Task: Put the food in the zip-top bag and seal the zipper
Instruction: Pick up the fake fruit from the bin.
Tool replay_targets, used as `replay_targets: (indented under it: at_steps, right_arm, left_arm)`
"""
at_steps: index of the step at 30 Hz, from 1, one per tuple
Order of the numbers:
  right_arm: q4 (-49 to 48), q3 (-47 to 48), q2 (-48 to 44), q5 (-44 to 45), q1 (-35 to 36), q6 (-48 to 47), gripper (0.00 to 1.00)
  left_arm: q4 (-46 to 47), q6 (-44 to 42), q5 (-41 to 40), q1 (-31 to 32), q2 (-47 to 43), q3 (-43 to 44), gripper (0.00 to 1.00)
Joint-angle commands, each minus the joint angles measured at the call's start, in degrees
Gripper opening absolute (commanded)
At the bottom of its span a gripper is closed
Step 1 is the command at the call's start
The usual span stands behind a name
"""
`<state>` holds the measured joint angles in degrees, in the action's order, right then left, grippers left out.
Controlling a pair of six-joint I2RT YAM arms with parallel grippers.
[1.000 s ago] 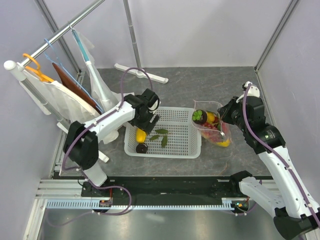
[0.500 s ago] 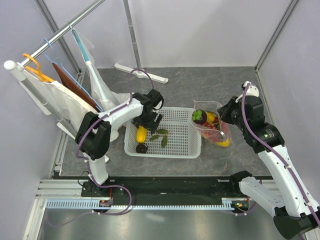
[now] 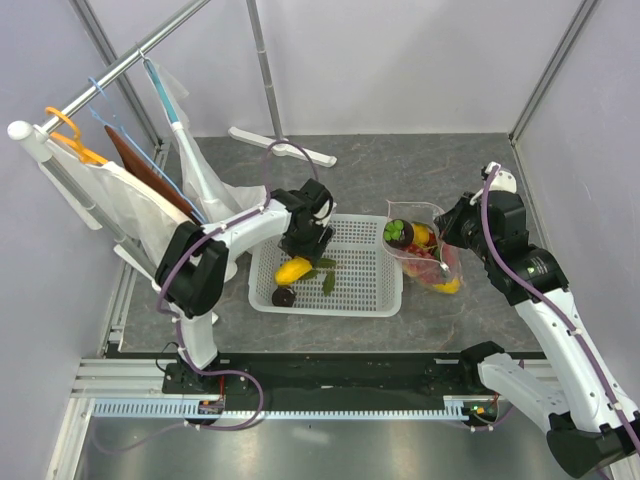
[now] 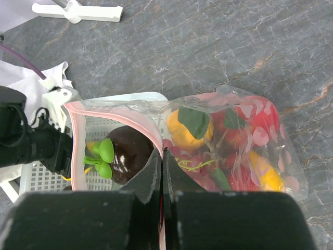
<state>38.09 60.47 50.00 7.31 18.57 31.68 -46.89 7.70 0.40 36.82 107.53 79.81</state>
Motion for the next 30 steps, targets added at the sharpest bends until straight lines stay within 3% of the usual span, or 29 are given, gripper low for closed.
replay_targets:
  at_steps: [1,3,5,8,14,18,19,21,23,26,30]
  right_arm:
    - [-1.6,1.8,0.2,-0.4,-0.1,-0.4,0.0]
    - [-1.7,1.8,0.2,-0.4,-0.2,-0.4,0.0]
    - [-1.6,1.8,0.1,-0.4,-0.1,-0.4,0.0]
    - [-1.5,2.1,-0.1,-0.4,-0.2,-0.5,0.0]
    - [-1.4,2.5,-0.1,-0.5,-0.2,-0.2,0.0]
    - [-1.4,2.4,-0.1,-1.6,-0.1,0.5,0.0]
    - [-1.5,2.4,0.2,-1.7,-0.1,0.5,0.0]
    - [-1.6,2.5,0.3,-2.2,-0.1,0.5,0.0]
    - [-1.6,2.9,0.3,-2.1,-0.1,0.5,0.0]
    - [-1.6,3.2,0.4,-2.6,-0.1,0.7,0.0]
    - [-1.6,3.8,0.4,-2.8,-0.1,0.9,0.0]
  left_arm:
    - [4.1,-4.6,-1.9,2.0,0.7,-2.6,0.66]
    - [6.5,-6.4,-2.3,2.6,-0.7,-4.0,0.61]
    - [7.6,-7.3,-1.8,3.0,-2.5,-4.0,0.48]
    - [8.6,-9.4,1.3,3.1,-7.8,-1.7,0.37]
    - [13.2,-10.6,14.1,3.1,-20.1,6.4,0.19]
    - [32.1,-8.4,30.0,3.1,-27.9,3.5,0.14]
    - [45.0,-7.9,32.9,3.1,-30.4,-0.8,0.09]
    - [59.1,-3.4,40.3,3.3,-32.2,-5.6,0.08]
    - [71.9,-1.5,41.2,5.3,-31.2,-8.4,0.09]
    - [74.0,0.6,42.2,8.6,-25.8,-2.9,0.02]
    - [79.8,7.8,34.2,12.4,-21.0,-0.4,0.1]
